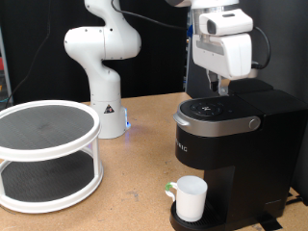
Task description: Make a cup of coffee with the keurig machine
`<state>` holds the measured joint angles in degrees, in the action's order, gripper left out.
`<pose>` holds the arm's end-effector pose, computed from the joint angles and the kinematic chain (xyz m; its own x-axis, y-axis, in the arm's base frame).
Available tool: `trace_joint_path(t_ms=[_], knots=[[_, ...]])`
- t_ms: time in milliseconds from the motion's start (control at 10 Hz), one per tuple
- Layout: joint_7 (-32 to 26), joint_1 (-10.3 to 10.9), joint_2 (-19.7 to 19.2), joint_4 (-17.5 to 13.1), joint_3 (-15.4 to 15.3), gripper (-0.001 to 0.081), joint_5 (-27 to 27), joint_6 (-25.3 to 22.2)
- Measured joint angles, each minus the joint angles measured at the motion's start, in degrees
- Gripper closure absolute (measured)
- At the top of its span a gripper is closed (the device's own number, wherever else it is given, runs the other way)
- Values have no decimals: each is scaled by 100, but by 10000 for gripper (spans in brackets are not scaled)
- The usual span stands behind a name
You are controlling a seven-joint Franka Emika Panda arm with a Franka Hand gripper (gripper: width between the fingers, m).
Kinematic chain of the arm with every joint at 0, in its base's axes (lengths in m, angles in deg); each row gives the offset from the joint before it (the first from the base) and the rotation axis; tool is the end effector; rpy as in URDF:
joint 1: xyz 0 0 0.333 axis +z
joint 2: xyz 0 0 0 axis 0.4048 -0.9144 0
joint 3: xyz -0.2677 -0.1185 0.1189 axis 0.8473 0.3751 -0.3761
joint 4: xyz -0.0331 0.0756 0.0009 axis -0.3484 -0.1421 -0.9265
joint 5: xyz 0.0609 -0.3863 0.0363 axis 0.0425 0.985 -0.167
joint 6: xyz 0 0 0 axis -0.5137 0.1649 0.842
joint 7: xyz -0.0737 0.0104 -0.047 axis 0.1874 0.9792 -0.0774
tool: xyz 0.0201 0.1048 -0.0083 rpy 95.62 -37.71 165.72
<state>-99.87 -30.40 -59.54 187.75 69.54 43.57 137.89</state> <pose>0.5066 0.1286 0.4616 0.7640 0.6167 0.1896 0.6239 -0.7810 0.0265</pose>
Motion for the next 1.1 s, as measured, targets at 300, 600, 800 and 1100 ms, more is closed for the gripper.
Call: trace_joint_path(t_ms=[300,600,800,1100], knots=[[112,0,120,372,7,779,-15,390],[181,-1,129,486,17,801,-19,570],[270,-9,123,492,29,801,-19,614],[305,-40,91,494,42,799,-4,641]])
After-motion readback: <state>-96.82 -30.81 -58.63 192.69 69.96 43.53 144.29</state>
